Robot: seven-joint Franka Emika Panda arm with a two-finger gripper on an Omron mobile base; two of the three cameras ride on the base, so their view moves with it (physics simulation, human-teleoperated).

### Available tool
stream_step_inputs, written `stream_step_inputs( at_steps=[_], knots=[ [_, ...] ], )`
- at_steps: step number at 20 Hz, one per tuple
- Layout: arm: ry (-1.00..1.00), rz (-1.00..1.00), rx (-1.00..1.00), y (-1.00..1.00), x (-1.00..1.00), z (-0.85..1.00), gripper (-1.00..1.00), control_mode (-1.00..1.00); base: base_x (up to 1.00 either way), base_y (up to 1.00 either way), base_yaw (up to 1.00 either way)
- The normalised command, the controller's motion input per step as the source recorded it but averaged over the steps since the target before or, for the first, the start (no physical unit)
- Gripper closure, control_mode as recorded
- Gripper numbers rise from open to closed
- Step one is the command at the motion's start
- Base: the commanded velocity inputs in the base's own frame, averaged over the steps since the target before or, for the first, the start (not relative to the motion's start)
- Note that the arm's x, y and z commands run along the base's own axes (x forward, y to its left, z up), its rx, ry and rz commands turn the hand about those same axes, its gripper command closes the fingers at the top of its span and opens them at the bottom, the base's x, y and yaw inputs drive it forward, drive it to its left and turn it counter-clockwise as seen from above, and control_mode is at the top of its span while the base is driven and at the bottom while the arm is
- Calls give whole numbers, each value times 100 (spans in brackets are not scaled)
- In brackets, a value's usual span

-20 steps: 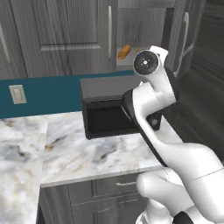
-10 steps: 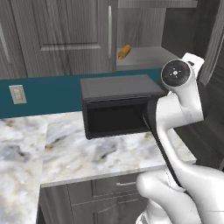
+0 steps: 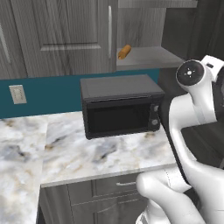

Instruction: Open the cabinet, retrieve the rolling pin, and place it next to the meat on the cutting board to prepare for tenderizing.

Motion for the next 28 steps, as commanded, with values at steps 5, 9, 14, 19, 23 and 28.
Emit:
stream_step_inputs(
  at_steps=[5, 9, 14, 19, 23, 28],
  knots=[
    [16, -1, 0, -52, 33, -3, -100, -100, 0, 0, 0],
    [13, -2, 0, -34, 20, -11, -100, -100, 0, 0, 0],
    [9, -2, 0, -29, 13, -12, -100, -100, 0, 0, 0],
    [1, -3, 0, 8, -4, -9, -100, -100, 0, 0, 0],
    [-9, 0, 0, 57, -27, 0, -100, -100, 0, 0, 0],
    [-15, 0, 0, 82, -35, 0, -100, -100, 0, 0, 0]
  ],
)
